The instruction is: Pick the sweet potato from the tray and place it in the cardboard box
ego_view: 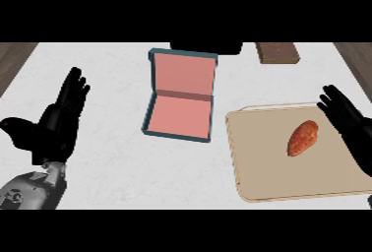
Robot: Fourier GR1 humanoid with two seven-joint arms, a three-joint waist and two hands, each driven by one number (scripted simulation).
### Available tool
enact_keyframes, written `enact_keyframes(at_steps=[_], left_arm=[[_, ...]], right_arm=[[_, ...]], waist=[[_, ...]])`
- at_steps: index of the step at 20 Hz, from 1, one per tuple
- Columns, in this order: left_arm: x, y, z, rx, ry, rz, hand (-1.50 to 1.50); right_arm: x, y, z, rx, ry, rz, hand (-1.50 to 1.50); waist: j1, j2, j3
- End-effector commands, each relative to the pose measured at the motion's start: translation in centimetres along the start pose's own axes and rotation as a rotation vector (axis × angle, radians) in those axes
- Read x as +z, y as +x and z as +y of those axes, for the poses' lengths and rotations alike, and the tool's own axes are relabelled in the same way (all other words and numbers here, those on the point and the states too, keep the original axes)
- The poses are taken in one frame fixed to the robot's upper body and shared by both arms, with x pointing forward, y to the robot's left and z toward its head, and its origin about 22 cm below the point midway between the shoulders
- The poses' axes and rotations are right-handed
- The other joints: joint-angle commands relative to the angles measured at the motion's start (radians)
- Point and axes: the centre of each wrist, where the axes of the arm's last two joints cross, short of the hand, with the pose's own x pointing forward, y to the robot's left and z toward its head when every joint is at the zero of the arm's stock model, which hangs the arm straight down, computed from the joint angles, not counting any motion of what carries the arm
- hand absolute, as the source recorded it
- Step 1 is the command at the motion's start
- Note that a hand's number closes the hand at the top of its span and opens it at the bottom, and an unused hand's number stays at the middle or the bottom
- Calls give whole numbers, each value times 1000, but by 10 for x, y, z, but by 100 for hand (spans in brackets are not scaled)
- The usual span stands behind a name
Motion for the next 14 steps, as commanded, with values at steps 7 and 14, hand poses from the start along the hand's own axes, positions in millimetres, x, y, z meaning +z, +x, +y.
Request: enact_keyframes(at_steps=[7, 14], left_arm=[[17, -36, 33, -215, 20, 93, 0], [37, -72, 29, -238, -21, 157, 0]], right_arm=[[28, -4, -100, 459, -670, 129, -150], [-9, -41, -25, 110, -1258, -86, -150]], waist=[[-34, 97, -36], [8, 44, -6]])
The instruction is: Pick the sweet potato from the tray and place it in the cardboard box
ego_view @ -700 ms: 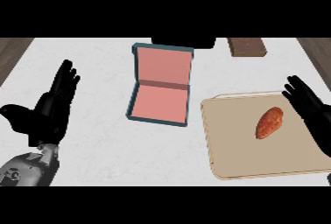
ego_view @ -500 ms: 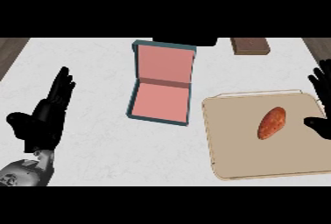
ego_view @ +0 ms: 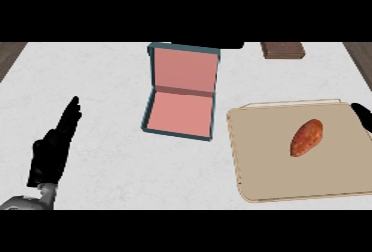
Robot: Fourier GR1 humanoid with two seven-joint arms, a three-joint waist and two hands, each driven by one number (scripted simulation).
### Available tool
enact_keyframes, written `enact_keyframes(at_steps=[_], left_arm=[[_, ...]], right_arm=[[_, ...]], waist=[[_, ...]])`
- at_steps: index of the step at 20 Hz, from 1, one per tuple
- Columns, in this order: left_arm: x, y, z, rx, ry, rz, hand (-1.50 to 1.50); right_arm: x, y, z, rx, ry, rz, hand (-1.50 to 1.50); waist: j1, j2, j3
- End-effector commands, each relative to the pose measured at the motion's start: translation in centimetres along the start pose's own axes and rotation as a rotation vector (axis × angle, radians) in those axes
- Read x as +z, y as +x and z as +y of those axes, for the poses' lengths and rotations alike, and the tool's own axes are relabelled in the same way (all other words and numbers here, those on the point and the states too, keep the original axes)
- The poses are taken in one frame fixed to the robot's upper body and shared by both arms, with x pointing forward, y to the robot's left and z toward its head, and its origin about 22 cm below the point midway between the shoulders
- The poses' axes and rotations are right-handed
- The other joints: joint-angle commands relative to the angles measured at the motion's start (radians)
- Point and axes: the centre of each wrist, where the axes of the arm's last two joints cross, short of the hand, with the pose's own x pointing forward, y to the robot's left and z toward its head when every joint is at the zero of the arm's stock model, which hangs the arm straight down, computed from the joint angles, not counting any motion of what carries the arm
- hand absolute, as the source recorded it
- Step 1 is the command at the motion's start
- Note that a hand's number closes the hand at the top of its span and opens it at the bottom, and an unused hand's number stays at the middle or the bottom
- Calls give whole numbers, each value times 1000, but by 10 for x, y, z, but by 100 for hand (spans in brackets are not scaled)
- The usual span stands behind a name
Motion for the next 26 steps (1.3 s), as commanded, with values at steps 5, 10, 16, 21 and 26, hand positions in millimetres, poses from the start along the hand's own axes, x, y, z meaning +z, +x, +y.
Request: enact_keyframes(at_steps=[5, 10, 16, 21, 26], left_arm=[[1, -18, 5, -26, -6, 23, 0], [-2, -16, 12, -37, 12, 22, 0], [1, -17, 9, -34, -14, 4, 0], [8, -10, 14, -32, -18, 4, 0], [1, -35, 11, -6, -34, 21, 0]], right_arm=[[33, -5, 21, 275, 47, 30, -150], [18, 0, -12, 605, 265, 136, -150], [13, 33, -3, 844, 550, 351, -150], [21, 72, 21, 864, 667, 463, -150], [25, 75, 51, 898, 649, 514, -150]], waist=[[-2, -8, -1], [-12, -11, -3], [2, -9, -2], [9, -11, 2], [5, -7, 2]])
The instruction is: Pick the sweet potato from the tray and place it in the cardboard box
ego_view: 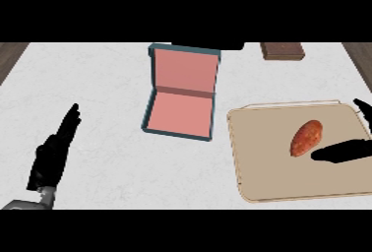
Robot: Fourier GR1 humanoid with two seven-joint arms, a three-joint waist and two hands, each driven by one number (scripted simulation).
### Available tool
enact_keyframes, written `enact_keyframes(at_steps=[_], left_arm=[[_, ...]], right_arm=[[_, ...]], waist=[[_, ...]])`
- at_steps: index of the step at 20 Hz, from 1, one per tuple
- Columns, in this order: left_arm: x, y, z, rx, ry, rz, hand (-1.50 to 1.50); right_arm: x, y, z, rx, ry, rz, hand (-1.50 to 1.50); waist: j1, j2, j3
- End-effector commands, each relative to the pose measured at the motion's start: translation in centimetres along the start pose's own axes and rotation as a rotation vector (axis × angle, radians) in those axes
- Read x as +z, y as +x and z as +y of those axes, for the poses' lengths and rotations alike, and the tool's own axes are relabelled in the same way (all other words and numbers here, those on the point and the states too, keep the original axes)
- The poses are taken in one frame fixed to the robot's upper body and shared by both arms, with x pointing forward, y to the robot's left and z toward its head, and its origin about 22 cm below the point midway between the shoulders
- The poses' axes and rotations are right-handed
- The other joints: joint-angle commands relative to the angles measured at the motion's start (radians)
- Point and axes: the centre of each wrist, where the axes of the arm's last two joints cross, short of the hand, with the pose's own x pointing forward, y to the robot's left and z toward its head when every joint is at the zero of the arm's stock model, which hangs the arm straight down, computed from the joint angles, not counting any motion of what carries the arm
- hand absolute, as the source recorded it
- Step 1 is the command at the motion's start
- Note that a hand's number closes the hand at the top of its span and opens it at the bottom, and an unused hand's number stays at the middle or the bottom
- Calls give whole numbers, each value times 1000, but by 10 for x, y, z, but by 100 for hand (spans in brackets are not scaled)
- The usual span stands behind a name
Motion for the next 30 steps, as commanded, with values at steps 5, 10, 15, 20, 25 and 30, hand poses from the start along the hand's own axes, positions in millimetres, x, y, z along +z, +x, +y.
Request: enact_keyframes(at_steps=[5, 10, 15, 20, 25, 30], left_arm=[[4, 4, 6, -13, 15, -7, 0], [-2, -2, -15, 10, 15, -8, 0], [6, -17, -8, -11, 19, 14, 0], [17, -3, 9, -6, 18, -5, 0], [-20, 10, -4, -8, 6, -4, 0], [-4, 2, -30, -17, 4, -9, 0]], right_arm=[[2, 19, 17, 32, 7, 141, -150], [-11, 17, 42, 51, 48, 177, -150], [-7, 5, 57, 51, 36, 195, -150], [-17, 18, 55, 68, 32, 177, -150], [-35, 12, 49, 54, 46, 176, -150], [-30, 12, 77, 58, 27, 170, -150]], waist=[[-4, -1, 1], [-5, 1, 1], [-6, 0, 1], [0, -1, 2], [-7, 2, 2], [-4, 1, 2]])
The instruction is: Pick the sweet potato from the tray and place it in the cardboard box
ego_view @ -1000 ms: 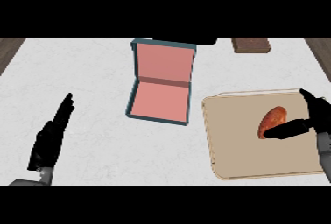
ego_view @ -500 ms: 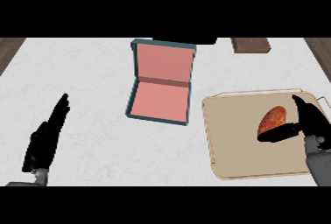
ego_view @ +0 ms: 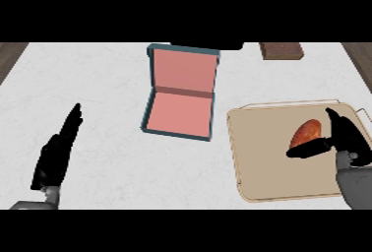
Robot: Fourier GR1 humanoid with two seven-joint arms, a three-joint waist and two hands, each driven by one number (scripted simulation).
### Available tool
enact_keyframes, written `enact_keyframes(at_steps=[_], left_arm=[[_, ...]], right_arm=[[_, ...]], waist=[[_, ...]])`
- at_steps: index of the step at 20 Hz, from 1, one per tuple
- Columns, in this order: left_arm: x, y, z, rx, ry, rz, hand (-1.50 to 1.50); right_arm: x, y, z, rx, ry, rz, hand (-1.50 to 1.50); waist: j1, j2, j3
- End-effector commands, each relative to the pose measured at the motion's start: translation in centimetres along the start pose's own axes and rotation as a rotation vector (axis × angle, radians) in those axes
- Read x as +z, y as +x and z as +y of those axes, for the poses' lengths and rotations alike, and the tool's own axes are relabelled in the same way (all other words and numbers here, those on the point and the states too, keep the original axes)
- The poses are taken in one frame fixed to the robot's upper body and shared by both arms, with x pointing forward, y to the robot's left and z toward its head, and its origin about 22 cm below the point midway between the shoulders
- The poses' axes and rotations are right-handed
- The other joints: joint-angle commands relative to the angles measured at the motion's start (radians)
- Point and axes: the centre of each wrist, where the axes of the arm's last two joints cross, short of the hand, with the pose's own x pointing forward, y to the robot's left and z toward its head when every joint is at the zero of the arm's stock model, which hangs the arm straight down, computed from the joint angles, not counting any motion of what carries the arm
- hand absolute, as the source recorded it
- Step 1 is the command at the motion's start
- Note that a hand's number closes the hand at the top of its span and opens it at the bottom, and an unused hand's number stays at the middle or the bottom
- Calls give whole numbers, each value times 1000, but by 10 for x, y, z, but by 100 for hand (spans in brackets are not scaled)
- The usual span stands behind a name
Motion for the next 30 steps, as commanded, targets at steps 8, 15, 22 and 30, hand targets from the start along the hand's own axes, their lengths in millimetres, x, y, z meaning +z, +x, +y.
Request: enact_keyframes(at_steps=[8, 15, 22, 30], left_arm=[[2, 6, -12, -7, 0, -8, 0], [-3, -1, 14, 28, 19, 4, 0], [-13, 13, -15, -8, 17, -7, 0], [14, 2, 8, 1, 9, -13, 0]], right_arm=[[0, 14, 33, -5, 16, 59, -150], [-22, -13, 34, 43, 53, 80, -150], [-21, -9, 34, 55, -45, 24, 150], [-11, -6, 22, 128, -252, 5, 150]], waist=[[1, 1, 0], [0, 1, 0], [-3, 1, 0], [0, -1, 0]])
